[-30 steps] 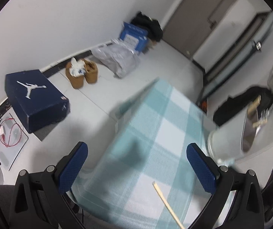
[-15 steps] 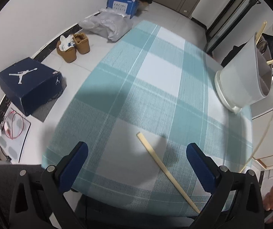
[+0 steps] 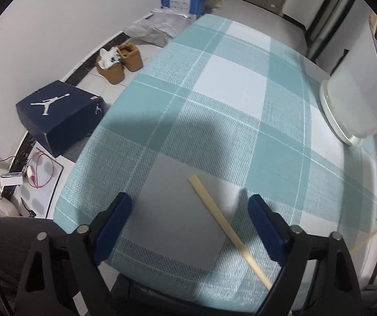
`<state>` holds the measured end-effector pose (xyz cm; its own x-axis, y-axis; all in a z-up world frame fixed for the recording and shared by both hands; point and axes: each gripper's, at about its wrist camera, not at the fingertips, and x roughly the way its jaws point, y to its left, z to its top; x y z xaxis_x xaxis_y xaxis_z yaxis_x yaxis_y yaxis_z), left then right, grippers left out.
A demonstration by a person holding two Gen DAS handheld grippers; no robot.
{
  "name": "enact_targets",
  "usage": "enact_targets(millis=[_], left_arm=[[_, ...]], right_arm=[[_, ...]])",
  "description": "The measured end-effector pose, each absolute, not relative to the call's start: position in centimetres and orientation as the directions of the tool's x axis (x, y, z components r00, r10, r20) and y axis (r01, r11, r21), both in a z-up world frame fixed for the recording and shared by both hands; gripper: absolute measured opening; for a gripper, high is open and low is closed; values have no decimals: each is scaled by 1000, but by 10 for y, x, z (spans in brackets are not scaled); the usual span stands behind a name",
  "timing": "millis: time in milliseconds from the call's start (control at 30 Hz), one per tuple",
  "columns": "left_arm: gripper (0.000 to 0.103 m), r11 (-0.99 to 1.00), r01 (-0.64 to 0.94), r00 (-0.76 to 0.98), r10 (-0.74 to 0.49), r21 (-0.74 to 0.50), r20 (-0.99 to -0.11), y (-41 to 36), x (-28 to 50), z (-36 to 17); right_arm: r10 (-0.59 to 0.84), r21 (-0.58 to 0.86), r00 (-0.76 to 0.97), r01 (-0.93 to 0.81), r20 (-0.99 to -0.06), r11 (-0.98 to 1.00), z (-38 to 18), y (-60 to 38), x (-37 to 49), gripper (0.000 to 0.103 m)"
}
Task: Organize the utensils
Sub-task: 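Grasp the last wooden chopstick with the left tool while the right tool lifts its chopstick, then carry the chopstick in the left tool over the holder while the right tool carries its chopstick there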
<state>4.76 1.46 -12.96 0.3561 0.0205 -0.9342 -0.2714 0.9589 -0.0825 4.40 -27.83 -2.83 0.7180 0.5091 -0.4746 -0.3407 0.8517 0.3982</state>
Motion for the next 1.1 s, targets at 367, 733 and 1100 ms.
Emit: enact_targets(millis=[367,733,1100], left_arm=[[15,947,-319,354,89,-31,-931,-4,54,-128],[3,934,-327,390,-8,-147,-921,-9,77,-125],[3,949,-156,616,-122,-272,-778,-25,62,-52]], right_arm=[[519,416,726,-343,-451,842,-20,-287,41,3],[505,395,735,-342,-453,853,-18,-288,42,3],[495,398,744,-330,-448,856,-17,-289,46,3]])
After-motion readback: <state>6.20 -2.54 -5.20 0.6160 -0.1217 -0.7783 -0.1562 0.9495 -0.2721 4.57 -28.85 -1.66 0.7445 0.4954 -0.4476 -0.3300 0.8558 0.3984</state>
